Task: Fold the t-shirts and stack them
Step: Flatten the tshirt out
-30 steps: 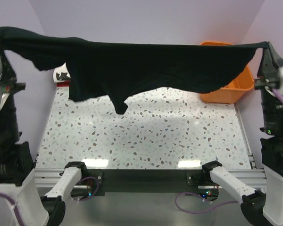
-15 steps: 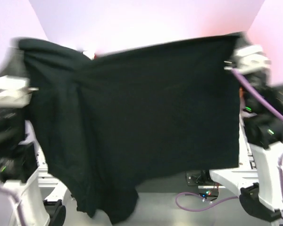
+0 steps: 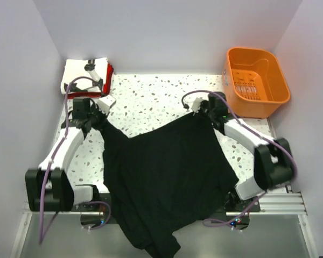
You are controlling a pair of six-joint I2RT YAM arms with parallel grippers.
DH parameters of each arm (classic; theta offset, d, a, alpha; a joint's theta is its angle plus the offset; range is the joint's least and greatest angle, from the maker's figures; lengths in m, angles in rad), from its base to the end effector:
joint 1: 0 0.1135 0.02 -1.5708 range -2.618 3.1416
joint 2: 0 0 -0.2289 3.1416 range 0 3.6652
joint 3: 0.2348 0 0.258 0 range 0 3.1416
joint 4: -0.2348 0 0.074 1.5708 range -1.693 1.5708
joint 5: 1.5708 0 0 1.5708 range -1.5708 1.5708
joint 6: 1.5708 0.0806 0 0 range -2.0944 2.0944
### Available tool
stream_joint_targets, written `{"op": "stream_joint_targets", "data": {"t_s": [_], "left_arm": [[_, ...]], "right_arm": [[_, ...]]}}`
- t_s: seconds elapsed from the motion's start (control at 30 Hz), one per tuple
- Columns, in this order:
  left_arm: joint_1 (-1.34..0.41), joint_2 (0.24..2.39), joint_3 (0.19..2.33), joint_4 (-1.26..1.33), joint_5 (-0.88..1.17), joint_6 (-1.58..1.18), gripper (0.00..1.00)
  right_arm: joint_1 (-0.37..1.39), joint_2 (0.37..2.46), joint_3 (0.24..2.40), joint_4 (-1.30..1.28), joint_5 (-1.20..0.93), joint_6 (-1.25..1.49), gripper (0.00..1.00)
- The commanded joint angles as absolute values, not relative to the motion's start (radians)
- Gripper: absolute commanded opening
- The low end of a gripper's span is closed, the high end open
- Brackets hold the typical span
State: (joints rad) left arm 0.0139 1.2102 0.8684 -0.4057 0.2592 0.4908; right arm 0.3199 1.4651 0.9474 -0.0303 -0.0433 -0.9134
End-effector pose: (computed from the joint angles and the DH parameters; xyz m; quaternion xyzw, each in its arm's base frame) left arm 0.3074 -0.0164 0.1969 0.2649 0.8708 -0.0156 0.4138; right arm 0.3553 0.1214 0.1886 -0.5128 0.7052 -0.1250 0.4734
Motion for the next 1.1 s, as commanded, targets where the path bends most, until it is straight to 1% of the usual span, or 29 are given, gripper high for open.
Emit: {"op": "stream_joint_targets", "data": {"t_s": [0.0, 0.03, 0.07, 0.1, 0.13, 0.17, 0.2, 0.33, 0.4, 0.6, 0.9, 1.03, 1.07], "left_arm": [[0.021, 1.388, 0.968, -0.252, 0.175, 0.488, 0.00], [0.023, 1.498, 1.047, -0.264, 0.154, 0.486, 0.00], [0.023, 1.549, 1.086, -0.264, 0.112, 0.479, 0.00], [0.025, 1.645, 1.129, -0.271, 0.088, 0.476, 0.00], [0.025, 1.687, 1.216, -0.276, 0.074, 0.462, 0.00], [0.026, 1.725, 1.256, -0.278, 0.042, 0.454, 0.00], [0.025, 1.794, 1.293, -0.270, 0.023, 0.450, 0.00], [0.015, 1.951, 1.519, -0.287, -0.076, 0.423, 0.00], [0.008, 2.006, 1.564, -0.299, -0.083, 0.428, 0.00], [0.008, 2.026, 1.611, -0.301, -0.069, 0.414, 0.00], [0.008, 1.896, 1.509, -0.399, 0.072, 0.384, 0.00], [0.009, 1.845, 1.456, -0.416, 0.077, 0.359, 0.00], [-0.015, 1.835, 1.445, -0.413, 0.058, 0.356, 0.00]], "right_arm": [[0.313, 1.644, 1.026, 0.196, -0.029, -0.959, 0.00], [0.310, 1.696, 1.092, 0.199, -0.003, -0.959, 0.00], [0.301, 1.780, 1.127, 0.198, -0.003, -0.959, 0.00], [0.295, 1.823, 1.162, 0.196, 0.017, -0.963, 0.00], [0.290, 1.859, 1.230, 0.190, 0.021, -0.968, 0.00], [0.282, 1.920, 1.265, 0.178, 0.029, -0.971, 0.00], [0.279, 1.945, 1.296, 0.173, 0.032, -0.979, 0.00], [0.268, 2.043, 1.445, 0.152, 0.046, -0.991, 0.00], [0.265, 2.090, 1.489, 0.124, 0.054, -0.983, 0.00], [0.250, 2.154, 1.630, 0.034, 0.023, -0.976, 0.00], [0.232, 2.244, 1.792, -0.166, -0.057, -1.022, 0.00], [0.229, 2.279, 1.851, -0.195, -0.072, -1.037, 0.00], [0.221, 2.293, 1.859, -0.199, -0.083, -1.042, 0.00]]}}
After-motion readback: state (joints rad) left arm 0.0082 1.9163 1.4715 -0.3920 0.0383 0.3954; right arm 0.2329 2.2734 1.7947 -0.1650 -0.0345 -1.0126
